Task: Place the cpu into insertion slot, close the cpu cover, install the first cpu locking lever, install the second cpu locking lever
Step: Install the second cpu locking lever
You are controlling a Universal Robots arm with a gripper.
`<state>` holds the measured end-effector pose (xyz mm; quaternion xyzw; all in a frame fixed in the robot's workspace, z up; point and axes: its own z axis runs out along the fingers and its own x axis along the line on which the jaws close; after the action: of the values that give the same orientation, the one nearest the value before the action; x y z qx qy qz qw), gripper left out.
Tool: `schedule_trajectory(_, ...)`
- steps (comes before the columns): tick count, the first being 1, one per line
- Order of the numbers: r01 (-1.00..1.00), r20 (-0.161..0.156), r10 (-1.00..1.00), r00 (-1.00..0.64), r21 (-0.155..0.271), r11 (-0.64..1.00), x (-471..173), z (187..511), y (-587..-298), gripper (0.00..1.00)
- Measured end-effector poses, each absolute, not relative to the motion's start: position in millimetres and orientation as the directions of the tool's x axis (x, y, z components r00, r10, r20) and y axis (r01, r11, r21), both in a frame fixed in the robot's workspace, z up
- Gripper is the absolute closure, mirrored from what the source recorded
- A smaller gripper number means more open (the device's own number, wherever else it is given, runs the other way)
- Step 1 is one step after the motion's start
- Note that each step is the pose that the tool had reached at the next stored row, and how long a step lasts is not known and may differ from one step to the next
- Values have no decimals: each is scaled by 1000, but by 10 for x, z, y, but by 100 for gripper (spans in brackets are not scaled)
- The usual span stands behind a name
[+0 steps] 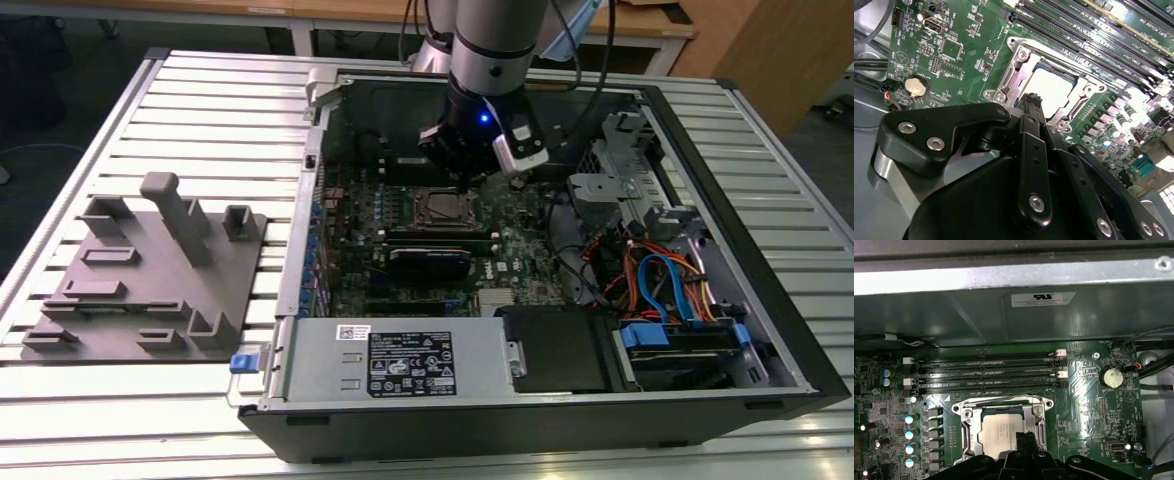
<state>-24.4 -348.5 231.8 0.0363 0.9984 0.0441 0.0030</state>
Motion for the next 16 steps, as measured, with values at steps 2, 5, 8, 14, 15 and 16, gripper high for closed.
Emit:
schedule_trajectory(2,72,-3,73,-997,88,993,-244,2318,-3487,89)
schedule_trajectory(5,72,-3,73,-997,88,993,-244,2318,-3507,89)
schedule_trajectory(8,72,-3,73,-997,88,993,-244,2318,-3513,89)
schedule_trajectory(14,72,-3,73,-997,88,993,-244,2318,-3514,89)
schedule_trajectory(15,72,-3,73,-997,88,993,-244,2318,-3515,89)
schedule_trajectory(16,72,-3,72,-997,88,994,-245,2318,-3518,89)
